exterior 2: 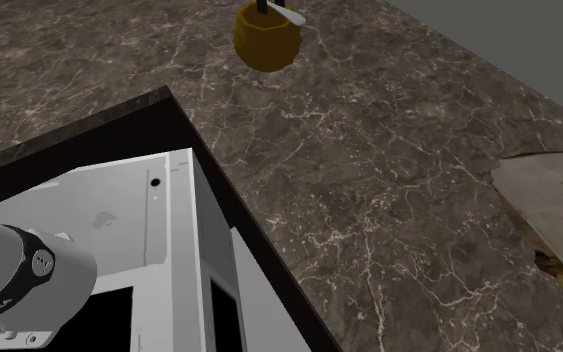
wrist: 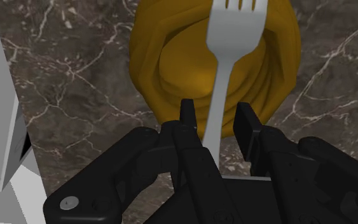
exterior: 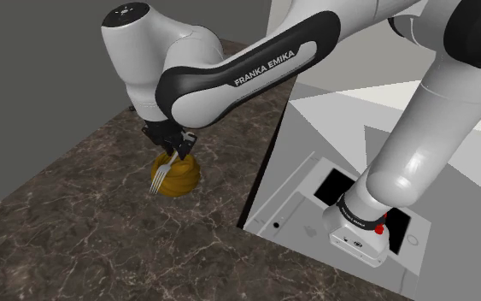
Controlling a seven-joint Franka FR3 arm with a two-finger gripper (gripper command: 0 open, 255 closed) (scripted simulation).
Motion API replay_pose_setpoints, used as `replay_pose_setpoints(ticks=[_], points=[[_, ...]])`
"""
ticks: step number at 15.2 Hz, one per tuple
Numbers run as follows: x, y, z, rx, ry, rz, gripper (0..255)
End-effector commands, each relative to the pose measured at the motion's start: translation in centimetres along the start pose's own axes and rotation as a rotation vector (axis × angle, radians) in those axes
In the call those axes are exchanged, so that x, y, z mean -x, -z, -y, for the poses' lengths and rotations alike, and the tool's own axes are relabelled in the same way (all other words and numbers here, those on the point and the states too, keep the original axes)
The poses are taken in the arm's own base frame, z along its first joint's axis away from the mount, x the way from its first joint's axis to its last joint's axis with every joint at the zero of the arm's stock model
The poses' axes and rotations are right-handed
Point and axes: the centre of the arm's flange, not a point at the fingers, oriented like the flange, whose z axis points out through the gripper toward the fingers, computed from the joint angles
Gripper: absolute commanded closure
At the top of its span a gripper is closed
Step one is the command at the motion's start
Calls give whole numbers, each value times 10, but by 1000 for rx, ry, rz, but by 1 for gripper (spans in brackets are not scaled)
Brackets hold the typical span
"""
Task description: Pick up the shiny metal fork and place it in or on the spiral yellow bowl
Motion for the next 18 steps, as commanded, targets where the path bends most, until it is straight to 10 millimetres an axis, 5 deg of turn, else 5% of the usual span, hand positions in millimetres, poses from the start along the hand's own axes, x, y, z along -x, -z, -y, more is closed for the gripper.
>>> replay_pose_setpoints(ticks=[1, 6, 10, 18], points=[[0, -1, 0, 2, 1, 1, 0], [0, -1, 0, 2, 1, 1, 0], [0, 49, 0, 2, 1, 1, 0], [0, 49, 0, 2, 1, 1, 0]])
